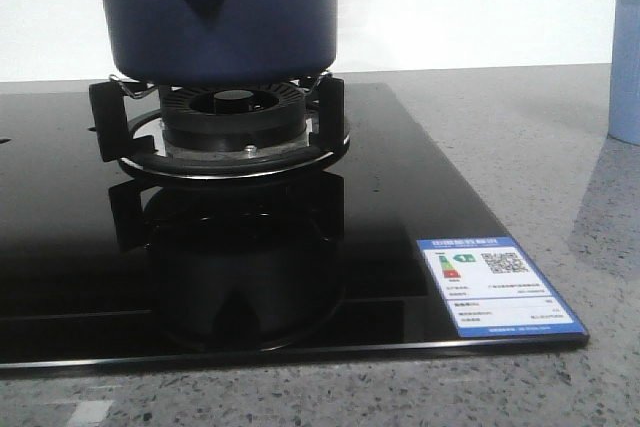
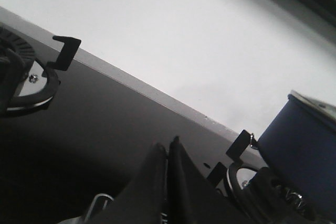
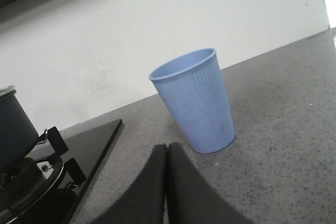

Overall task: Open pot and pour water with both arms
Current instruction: 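Move left gripper toward the lid knob and right gripper toward the blue cup, then close left gripper on the blue knob of the glass pot lid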

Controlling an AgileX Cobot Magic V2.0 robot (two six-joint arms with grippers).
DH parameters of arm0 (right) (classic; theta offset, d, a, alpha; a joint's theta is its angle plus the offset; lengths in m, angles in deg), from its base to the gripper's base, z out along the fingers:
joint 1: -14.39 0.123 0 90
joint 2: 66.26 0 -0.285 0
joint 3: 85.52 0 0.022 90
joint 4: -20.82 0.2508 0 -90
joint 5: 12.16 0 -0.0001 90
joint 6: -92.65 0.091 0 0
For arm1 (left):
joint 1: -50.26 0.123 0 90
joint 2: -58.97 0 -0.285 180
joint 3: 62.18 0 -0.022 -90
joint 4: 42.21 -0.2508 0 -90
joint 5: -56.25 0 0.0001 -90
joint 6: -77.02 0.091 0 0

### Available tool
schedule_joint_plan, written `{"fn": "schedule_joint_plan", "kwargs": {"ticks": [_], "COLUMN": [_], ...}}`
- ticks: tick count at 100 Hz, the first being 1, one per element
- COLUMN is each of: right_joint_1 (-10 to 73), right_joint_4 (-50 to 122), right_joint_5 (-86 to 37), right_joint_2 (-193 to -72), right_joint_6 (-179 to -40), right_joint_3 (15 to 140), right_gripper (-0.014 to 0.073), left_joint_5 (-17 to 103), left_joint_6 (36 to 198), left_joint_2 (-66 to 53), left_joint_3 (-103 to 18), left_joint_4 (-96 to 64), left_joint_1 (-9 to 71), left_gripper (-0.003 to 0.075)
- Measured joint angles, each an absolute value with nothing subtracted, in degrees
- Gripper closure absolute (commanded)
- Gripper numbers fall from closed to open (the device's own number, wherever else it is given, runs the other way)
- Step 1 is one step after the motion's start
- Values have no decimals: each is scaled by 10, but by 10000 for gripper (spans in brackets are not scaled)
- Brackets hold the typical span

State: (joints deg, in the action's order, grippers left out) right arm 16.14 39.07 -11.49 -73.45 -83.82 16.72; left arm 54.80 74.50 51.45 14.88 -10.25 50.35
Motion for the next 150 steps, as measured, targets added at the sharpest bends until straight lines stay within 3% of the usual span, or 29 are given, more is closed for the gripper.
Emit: {"fn": "schedule_joint_plan", "kwargs": {"ticks": [27,51,83,89,95,105,114,119,124,129,150], "right_joint_1": [161,161,231,241,247,250,250,250,250,250,250], "right_joint_4": [359,285,276,276,276,276,276,276,276,276,276], "right_joint_5": [-210,-313,-341,-342,-343,-343,-343,-343,-343,-343,-343], "right_joint_2": [-745,-879,-1036,-1046,-1050,-1054,-1054,-1054,-1054,-1054,-1054], "right_joint_6": [-838,-845,-897,-898,-899,-899,-899,-899,-899,-899,-901], "right_joint_3": [249,393,484,488,491,492,492,492,492,492,492], "right_gripper": [643,643,643,642,630,529,351,236,126,71,57], "left_joint_5": [480,328,290,297,312,338,368,386,403,422,522], "left_joint_6": [784,942,1013,1015,1016,1016,1016,1016,1016,1016,1016], "left_joint_2": [504,383,254,235,219,191,170,155,142,128,55], "left_joint_3": [46,-136,-225,-227,-227,-227,-227,-227,-227,-227,-228], "left_joint_4": [-116,-135,-132,-129,-124,-120,-116,-115,-114,-113,-109], "left_joint_1": [504,502,402,384,369,337,309,290,273,255,181], "left_gripper": [741,741,738,716,645,438,236,178,169,181,239]}}
